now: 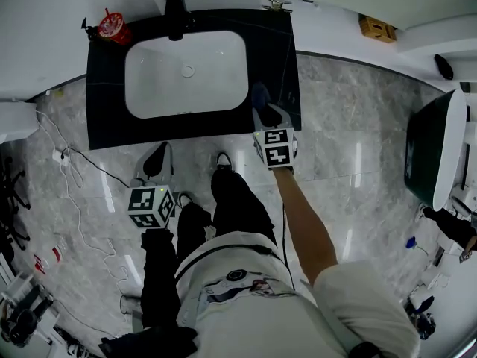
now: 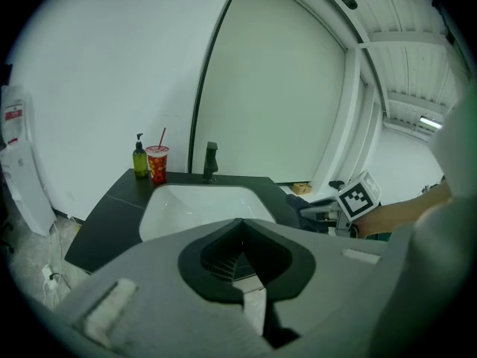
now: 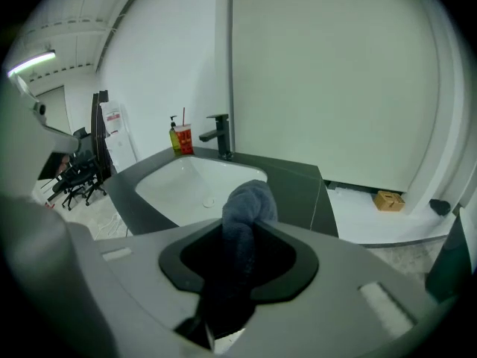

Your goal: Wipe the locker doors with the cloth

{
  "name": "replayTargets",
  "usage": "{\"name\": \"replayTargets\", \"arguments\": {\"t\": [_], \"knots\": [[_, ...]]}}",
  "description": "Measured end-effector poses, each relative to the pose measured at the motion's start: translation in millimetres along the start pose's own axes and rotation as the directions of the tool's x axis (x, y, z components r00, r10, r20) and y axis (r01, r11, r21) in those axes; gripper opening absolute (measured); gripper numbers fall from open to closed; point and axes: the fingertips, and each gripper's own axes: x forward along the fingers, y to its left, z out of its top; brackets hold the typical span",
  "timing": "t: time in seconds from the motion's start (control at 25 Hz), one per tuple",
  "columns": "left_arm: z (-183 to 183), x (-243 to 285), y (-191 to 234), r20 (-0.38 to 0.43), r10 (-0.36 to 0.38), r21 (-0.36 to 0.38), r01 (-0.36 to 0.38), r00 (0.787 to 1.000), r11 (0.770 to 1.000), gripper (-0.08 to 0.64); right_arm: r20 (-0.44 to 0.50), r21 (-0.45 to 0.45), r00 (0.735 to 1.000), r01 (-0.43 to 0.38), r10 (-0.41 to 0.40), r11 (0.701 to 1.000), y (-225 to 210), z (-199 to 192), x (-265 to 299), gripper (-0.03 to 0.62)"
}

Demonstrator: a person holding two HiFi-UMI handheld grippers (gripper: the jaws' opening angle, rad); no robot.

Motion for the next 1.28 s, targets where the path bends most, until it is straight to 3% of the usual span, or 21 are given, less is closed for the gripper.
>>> {"name": "replayTargets", "arguments": {"t": [0.36, 0.56, 0.8, 1.04, 1.16, 1.28], "knots": [[-32, -101, 63, 0.076, 0.040, -0.013, -0.039, 0.996, 0.999, 0.000, 0.164, -0.009, 0.986, -0.011, 0.013, 1.000, 115, 23, -68, 0.104], [-62, -176, 115, 0.108, 0.065, 0.002, -0.065, 0.992, 0.998, 0.000, 0.252, -0.002, 0.968, -0.005, 0.005, 1.000, 202, 34, -102, 0.104], [-103, -248, 173, 0.125, 0.089, 0.005, -0.090, 0.988, 0.996, 0.000, 0.361, -0.057, 0.932, -0.011, 0.031, 0.998, 308, 47, -132, 0.104], [-150, -288, 203, 0.127, 0.113, -0.051, -0.108, 0.985, 0.993, 0.000, 0.435, -0.144, 0.894, -0.046, 0.104, 0.989, 393, 49, -145, 0.106], [-175, -294, 209, 0.136, 0.136, -0.066, -0.128, 0.981, 0.990, 0.000, 0.452, -0.196, 0.880, -0.060, 0.145, 0.979, 413, 36, -142, 0.106], [-193, -281, 227, 0.182, 0.179, -0.069, -0.170, 0.967, 0.983, 0.000, 0.497, -0.245, 0.850, -0.058, 0.177, 0.968, 426, 27, -119, 0.106]]}}
